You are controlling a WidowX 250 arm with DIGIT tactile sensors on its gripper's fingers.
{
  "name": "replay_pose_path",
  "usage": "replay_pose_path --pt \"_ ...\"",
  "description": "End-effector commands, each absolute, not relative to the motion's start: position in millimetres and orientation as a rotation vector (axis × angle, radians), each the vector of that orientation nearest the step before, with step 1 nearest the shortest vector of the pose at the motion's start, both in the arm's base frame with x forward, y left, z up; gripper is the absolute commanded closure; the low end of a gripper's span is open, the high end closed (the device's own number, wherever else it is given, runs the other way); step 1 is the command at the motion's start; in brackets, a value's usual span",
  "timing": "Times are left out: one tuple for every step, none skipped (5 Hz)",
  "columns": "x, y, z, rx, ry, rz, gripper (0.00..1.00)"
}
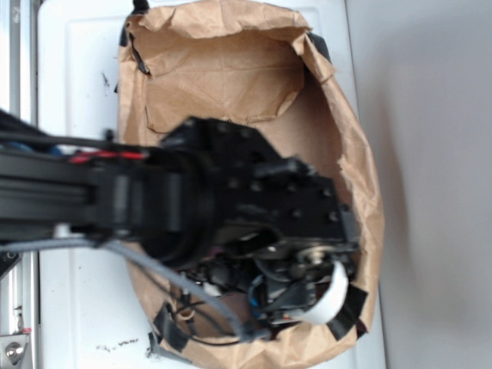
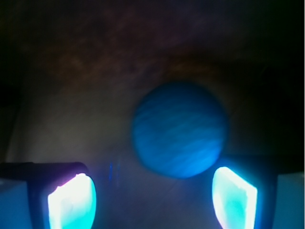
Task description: Grab the blue ball.
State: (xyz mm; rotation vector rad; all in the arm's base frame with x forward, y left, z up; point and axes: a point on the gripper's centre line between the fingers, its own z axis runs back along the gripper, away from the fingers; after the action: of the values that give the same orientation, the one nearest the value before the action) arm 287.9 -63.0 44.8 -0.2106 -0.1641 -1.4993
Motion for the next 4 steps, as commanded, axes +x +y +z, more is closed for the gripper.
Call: replay_pose_path --pt "304.9 -90.7 54.4 -0.210 -0.245 -1.480 0.00" --pt "303.7 -94.7 44.9 -0.205 -0.218 -1.447 1.00" --pt "303.3 -91.7 42.0 -0.208 -0.212 -1.409 1.00" --pt "301.5 -79.9 55.6 -0.163 -0.217 -1.352 1.00"
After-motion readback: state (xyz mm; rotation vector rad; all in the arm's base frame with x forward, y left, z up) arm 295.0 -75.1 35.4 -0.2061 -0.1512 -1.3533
